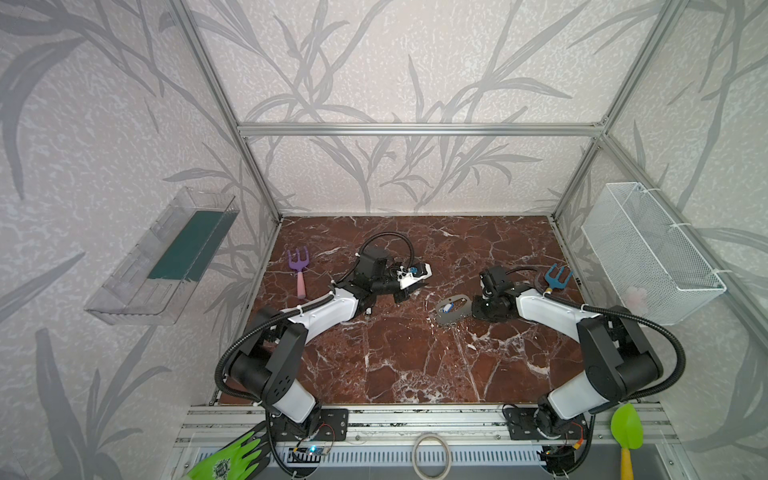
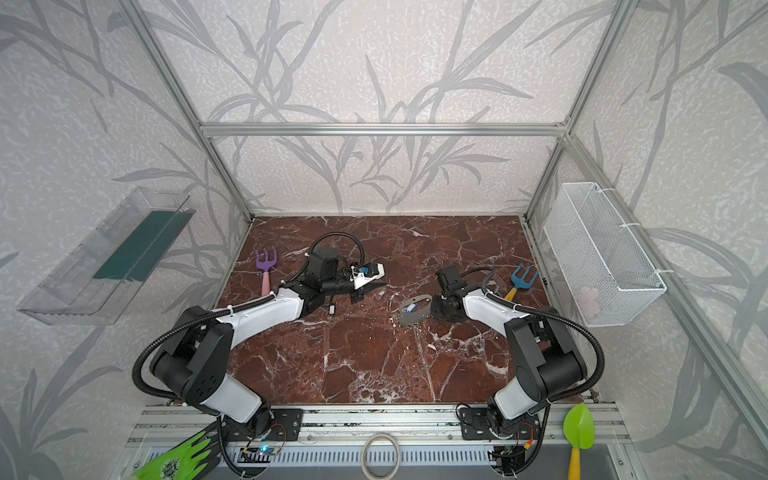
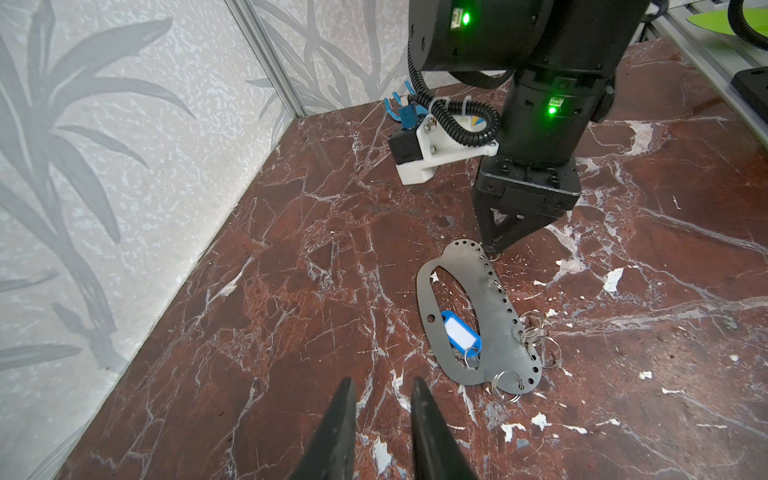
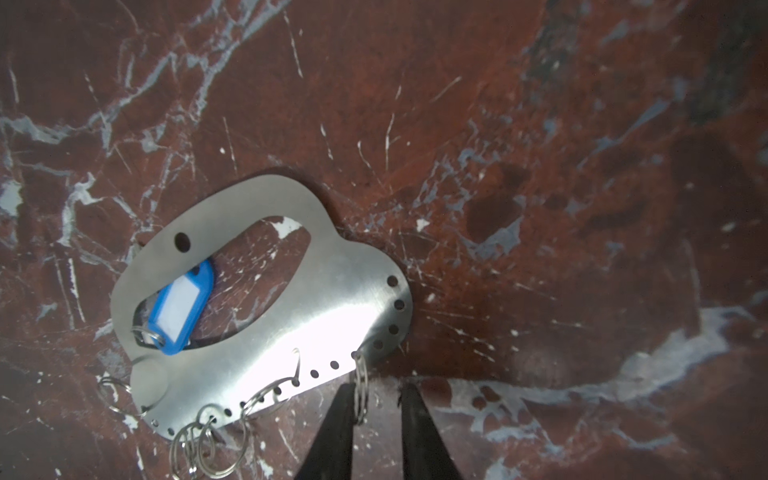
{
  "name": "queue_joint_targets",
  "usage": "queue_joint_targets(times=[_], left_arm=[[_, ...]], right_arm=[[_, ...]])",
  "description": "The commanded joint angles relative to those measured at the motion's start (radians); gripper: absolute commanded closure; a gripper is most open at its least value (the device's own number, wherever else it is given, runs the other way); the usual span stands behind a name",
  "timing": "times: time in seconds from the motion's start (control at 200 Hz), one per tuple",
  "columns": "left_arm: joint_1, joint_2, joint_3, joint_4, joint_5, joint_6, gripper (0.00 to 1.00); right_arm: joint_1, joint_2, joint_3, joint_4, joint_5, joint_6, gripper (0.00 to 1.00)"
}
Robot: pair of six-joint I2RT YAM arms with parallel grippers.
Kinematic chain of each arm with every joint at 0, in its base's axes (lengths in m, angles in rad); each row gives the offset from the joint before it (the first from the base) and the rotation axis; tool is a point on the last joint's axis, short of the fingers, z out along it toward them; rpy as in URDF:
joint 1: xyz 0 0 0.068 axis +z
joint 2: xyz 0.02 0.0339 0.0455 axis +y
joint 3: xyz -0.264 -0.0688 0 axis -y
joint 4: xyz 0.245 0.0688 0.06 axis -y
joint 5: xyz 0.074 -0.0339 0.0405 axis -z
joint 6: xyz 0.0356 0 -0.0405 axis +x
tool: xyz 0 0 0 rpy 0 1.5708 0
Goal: Put the keys on the keyring
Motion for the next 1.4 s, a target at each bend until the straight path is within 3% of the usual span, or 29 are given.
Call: queue_joint_targets(times=[0.0, 0.305, 0.485, 0.625, 0.78, 0.955, 1.05, 1.235, 1.395], left_arm=[[-0.002, -0.030, -0.010, -0.009, -0.004, 0.014, 0.74], [-0.002, -0.036, -0.008, -0.015, -0.013, 0.026, 0.74], [0.001, -0.055, -0.005, -0.006, -0.032, 0.030, 0.74], [0.011, -0.093, -0.017, 0.082, -0.060, 0.000, 0.74], [0.022, -0.127, -0.027, 0.199, -0.072, -0.046, 0.74], [0.022, -0.153, -0.028, 0.277, -0.043, -0.092, 0.74], [0.023, -0.162, -0.032, 0.275, -0.018, -0.084, 0.75], [0.022, -0.171, -0.045, 0.293, 0.050, -0.072, 0.75], [0.018, -0.180, -0.023, 0.244, 0.118, -0.043, 0.76]], right_arm=[[0.006, 0.020, 0.027, 0.003, -0.014, 0.004, 0.81], [0.014, 0.017, 0.067, -0.017, -0.012, -0.092, 1.00], [0.038, -0.045, 0.144, -0.095, 0.036, -0.317, 1.00], [0.051, -0.116, 0.208, -0.144, 0.013, -0.579, 1.00], [0.082, -0.195, 0.252, -0.125, -0.090, -0.913, 1.00], [0.085, -0.310, 0.198, -0.003, -0.273, -1.180, 1.00], [0.080, -0.371, 0.143, 0.104, -0.321, -1.235, 1.00], [0.067, -0.396, 0.145, 0.138, -0.437, -1.339, 1.00], [0.064, -0.409, 0.135, 0.211, -0.511, -1.349, 1.00]])
